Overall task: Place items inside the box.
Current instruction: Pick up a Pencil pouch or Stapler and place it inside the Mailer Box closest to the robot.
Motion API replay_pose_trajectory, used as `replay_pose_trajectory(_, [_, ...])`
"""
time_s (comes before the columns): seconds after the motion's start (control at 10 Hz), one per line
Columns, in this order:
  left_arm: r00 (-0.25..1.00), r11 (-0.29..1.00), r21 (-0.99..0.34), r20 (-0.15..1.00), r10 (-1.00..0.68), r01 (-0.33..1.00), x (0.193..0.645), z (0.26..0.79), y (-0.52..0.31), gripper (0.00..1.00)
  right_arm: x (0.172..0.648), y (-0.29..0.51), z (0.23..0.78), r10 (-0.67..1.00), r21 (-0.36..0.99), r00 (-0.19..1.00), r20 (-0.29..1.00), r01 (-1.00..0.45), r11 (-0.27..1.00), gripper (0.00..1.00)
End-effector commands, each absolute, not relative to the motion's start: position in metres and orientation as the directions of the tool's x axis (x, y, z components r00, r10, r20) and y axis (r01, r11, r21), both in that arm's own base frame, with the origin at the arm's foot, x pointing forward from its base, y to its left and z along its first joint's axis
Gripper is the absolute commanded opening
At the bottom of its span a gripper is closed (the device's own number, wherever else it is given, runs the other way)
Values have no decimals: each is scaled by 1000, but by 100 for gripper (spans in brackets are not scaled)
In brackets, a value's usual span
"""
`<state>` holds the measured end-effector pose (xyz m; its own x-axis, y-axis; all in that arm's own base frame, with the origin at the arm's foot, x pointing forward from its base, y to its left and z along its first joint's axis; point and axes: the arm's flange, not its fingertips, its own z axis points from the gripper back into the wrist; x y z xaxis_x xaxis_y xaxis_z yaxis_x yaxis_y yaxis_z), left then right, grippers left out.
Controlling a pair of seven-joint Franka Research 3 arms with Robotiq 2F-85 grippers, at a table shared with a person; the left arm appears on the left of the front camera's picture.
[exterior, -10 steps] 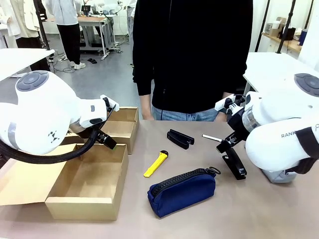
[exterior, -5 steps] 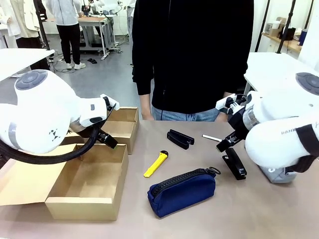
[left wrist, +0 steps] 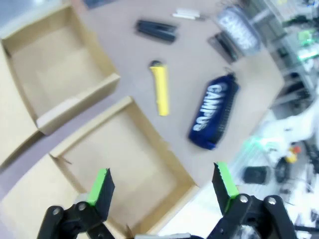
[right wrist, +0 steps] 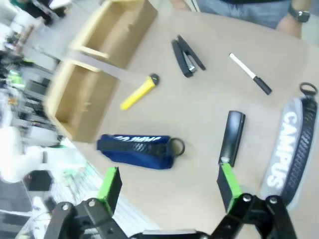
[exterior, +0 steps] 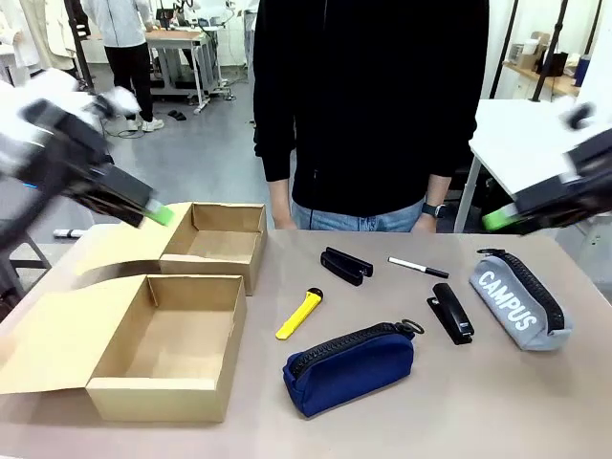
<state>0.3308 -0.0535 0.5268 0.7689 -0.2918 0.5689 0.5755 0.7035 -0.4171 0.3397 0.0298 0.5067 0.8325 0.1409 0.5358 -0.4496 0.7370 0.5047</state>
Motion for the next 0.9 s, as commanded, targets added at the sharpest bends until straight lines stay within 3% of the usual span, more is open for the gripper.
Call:
replay_pose_trajectory(0.0, [846, 565, -662, 516, -134, 493, 345, 515, 36, 100, 313, -72, 480, -47, 680, 864, 500, -359, 640, 100])
replay_pose_trajectory(0.2, [897, 413, -842, 427, 115, 347, 358, 494, 139, 100, 282, -160, 447, -397, 839, 815, 423, -187, 511, 100])
replay_pose_trajectory(0.3, [893, 316, -901, 380, 242, 298, 351, 472, 149, 100, 264, -196, 428, -513, 886, 771, 378, -141, 442, 100])
replay_pose_trajectory(0.5, [845, 187, -948, 314, 433, 257, 327, 435, 163, 100, 244, -236, 401, -649, 933, 696, 307, -88, 348, 100])
replay_pose_trajectory(0.7, [821, 228, -963, 244, 516, 143, 341, 423, 144, 100, 238, -238, 386, -729, 925, 609, 312, -21, 379, 100])
replay_pose_trajectory(0.8, [851, 188, -962, 265, 454, 199, 323, 424, 186, 100, 232, -268, 401, -682, 938, 683, 262, -14, 346, 100])
